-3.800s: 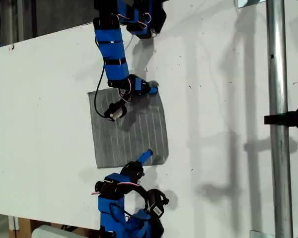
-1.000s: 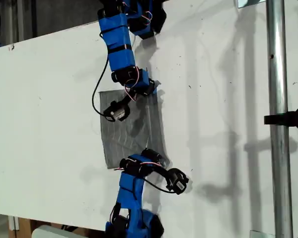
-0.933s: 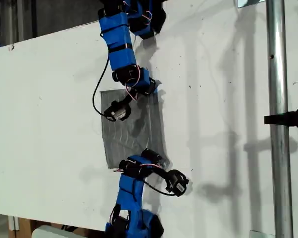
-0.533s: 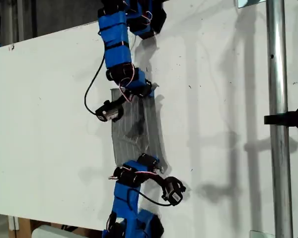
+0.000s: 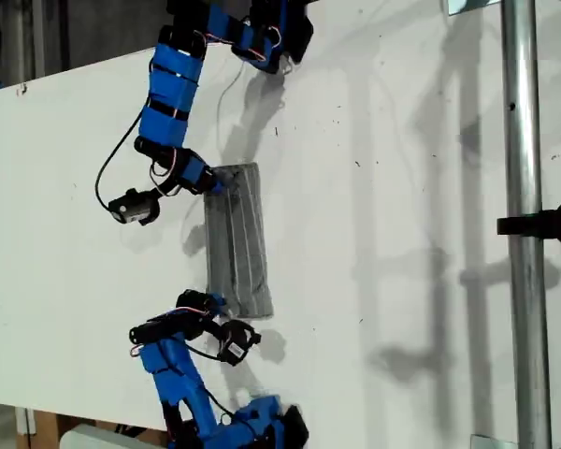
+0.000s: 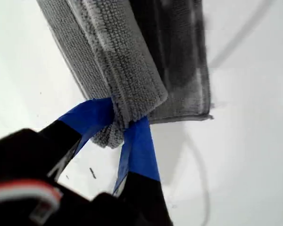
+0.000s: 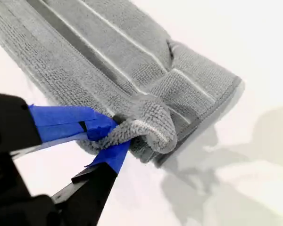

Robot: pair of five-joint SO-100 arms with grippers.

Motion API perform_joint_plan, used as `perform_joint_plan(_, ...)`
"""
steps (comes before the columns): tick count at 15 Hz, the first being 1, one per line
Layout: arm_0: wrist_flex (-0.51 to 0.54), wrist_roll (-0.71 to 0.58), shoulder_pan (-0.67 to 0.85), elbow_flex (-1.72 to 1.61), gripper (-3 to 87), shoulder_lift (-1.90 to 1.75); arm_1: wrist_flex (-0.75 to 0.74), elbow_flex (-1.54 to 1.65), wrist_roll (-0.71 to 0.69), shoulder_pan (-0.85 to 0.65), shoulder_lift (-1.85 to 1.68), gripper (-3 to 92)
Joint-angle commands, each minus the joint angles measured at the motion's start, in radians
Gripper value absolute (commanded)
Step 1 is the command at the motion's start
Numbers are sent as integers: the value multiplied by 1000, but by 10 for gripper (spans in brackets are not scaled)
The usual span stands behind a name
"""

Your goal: Grasp corners of a towel and fold twice.

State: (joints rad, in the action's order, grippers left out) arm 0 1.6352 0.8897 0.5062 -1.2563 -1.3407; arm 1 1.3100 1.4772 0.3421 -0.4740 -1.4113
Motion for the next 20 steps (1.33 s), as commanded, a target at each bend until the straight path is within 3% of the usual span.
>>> perform_joint_plan(1,14,-91,137,166,-27,17,-12,-121,-75,-110,-20,-2)
perform_joint_plan(3,29,-164,169,238,-27,-11,23,-176,-98,-140,-89,-2)
perform_joint_plan(5,29,-147,153,170,-27,-54,51,-149,-97,-129,-172,-2)
perform_joint_plan(9,-26,-14,8,-43,-24,-6,14,80,-32,-25,-150,-2)
perform_joint_plan(15,5,175,-204,-58,-4,109,17,229,80,87,-124,-2)
perform_joint_plan(18,3,233,-249,-2,63,219,9,290,101,75,-115,-2)
perform_joint_plan(20,2,242,-193,14,192,285,-20,301,103,38,-87,-2)
